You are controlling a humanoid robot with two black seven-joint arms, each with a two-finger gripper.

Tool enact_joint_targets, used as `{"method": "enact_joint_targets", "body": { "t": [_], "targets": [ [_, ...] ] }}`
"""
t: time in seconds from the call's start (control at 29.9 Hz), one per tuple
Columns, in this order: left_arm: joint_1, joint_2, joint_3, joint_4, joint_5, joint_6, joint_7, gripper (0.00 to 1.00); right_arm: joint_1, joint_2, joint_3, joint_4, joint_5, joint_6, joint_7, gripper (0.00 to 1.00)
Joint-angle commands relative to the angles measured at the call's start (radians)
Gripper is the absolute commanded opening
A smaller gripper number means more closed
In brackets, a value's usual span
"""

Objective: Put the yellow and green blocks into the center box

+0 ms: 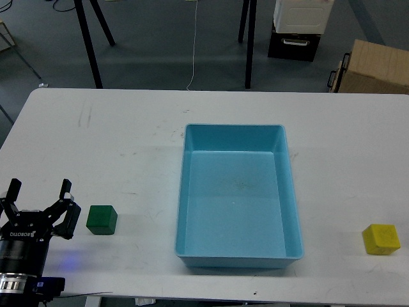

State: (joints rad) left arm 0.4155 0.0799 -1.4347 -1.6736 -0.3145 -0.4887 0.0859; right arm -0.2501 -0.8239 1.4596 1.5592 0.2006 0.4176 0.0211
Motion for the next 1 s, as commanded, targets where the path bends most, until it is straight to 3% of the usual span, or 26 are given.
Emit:
{"method": "enact_joint_targets", "body": {
  "t": [0.0, 0.1, 0.2, 0.37, 0.54, 0.67, 0.97],
  "targets": [
    [-0.023, 0.0, 0.002, 0.002, 0.0, 0.0, 0.0, 1.0, 0.185, -0.182, -0.186, -0.002, -0.088, -0.049, -0.078, 1.0],
    [-0.03, 0.001, 0.002, 0.006, 0.0, 0.0, 0.002, 1.0, 0.403, -0.303, -0.391, -0.002, -0.215, -0.052, -0.147, 1.0],
    [-0.041, 0.001, 0.005, 0.011, 0.0, 0.0, 0.003, 1.0, 0.663, -0.342, -0.643, 0.001, -0.335, -0.051, -0.205, 1.0],
    [-0.055, 0.0, 0.008, 0.014, 0.0, 0.0, 0.006, 1.0, 1.091, -0.344, -1.118, 0.001, -0.486, -0.039, -0.274, 1.0],
    [-0.067, -0.002, 0.008, 0.015, 0.002, 0.0, 0.006, 1.0, 1.397, -0.293, -1.483, 0.018, -0.618, -0.023, -0.361, 1.0],
    [-0.067, -0.003, 0.01, 0.015, 0.002, 0.0, 0.006, 1.0, 1.517, -0.29, -1.669, 0.064, -0.786, 0.05, -0.417, 1.0],
    [-0.06, -0.002, 0.068, 0.015, 0.002, 0.0, 0.002, 1.0, 1.505, -0.287, -1.808, 0.078, -1.044, 0.071, -0.422, 1.0]
  ]
}}
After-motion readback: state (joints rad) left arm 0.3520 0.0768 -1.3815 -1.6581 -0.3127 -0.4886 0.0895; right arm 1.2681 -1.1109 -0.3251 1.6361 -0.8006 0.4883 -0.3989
